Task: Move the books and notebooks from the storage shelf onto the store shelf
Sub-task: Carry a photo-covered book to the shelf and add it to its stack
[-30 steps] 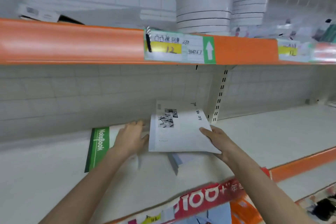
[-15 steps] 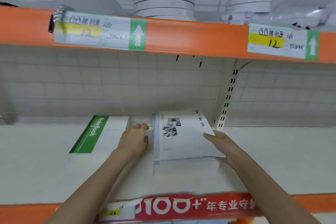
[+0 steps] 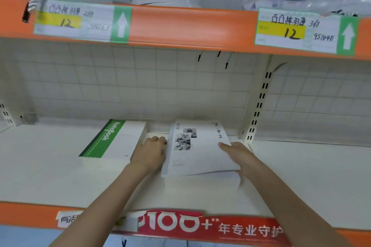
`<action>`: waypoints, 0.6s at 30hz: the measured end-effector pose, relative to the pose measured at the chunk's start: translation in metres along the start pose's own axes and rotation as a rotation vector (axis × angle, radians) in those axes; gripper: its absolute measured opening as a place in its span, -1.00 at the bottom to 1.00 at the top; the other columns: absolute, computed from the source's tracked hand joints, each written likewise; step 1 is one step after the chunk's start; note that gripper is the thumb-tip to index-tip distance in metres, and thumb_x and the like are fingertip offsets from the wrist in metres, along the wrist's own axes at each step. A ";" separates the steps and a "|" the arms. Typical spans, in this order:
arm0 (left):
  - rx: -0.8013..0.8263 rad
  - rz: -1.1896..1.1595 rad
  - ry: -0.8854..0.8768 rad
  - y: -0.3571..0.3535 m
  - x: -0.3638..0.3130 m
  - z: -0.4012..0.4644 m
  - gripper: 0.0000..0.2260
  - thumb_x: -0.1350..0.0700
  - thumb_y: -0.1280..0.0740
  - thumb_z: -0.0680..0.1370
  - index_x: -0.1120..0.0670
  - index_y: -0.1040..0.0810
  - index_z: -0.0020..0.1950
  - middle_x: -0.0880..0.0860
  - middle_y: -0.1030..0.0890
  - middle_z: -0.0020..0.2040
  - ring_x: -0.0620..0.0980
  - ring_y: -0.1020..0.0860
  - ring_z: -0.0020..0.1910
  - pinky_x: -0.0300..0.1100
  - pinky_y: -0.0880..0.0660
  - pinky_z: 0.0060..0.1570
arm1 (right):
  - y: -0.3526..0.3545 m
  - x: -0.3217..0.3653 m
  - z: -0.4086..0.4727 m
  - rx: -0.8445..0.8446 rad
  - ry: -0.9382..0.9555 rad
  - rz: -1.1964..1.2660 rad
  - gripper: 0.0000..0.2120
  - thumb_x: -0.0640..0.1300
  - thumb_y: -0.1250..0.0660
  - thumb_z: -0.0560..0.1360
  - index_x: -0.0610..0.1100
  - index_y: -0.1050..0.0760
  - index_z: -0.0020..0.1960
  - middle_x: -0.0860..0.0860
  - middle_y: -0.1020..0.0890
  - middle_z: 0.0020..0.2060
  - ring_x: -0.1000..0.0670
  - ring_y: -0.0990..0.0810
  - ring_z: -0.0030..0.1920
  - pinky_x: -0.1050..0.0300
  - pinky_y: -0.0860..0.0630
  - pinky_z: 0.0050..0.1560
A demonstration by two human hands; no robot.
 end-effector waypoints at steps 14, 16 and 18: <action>0.011 -0.173 0.032 -0.003 -0.018 0.000 -0.73 -0.01 -0.05 0.64 0.15 -0.42 0.05 0.17 -0.55 0.06 0.17 -0.48 0.08 -0.04 -0.41 -0.01 | 0.026 0.004 -0.004 -0.319 0.227 -0.527 -0.55 -0.10 -0.20 0.53 -0.09 -0.13 -0.48 -0.04 -0.34 -0.54 -0.07 -0.33 -0.43 0.15 -0.25 -0.37; 0.012 -0.173 0.029 -0.004 -0.022 0.000 -0.74 0.00 -0.09 0.63 0.17 -0.41 0.04 0.18 -0.55 0.05 0.18 -0.48 0.07 -0.04 -0.41 -0.02 | 0.024 0.004 -0.008 -0.332 0.238 -0.566 -0.57 -0.12 -0.21 0.53 -0.11 -0.19 -0.48 -0.09 -0.35 -0.50 -0.07 -0.33 -0.39 0.14 -0.29 -0.33; 0.012 -0.187 0.034 -0.004 -0.026 -0.001 -0.77 0.03 -0.11 0.63 0.20 -0.40 0.05 0.21 -0.54 0.06 0.20 -0.48 0.08 -0.05 -0.40 -0.02 | 0.021 0.006 -0.014 -0.333 0.264 -0.607 -0.68 -0.13 -0.21 0.54 -0.16 -0.39 -0.38 -0.17 -0.46 -0.35 -0.10 -0.42 -0.25 0.12 -0.36 -0.20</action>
Point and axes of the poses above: each hand's wrist, its own z-axis towards the middle knuckle, its own y-axis out of the back of the hand, x = y × z, the point moved 4 cm from there along z, towards the middle knuckle
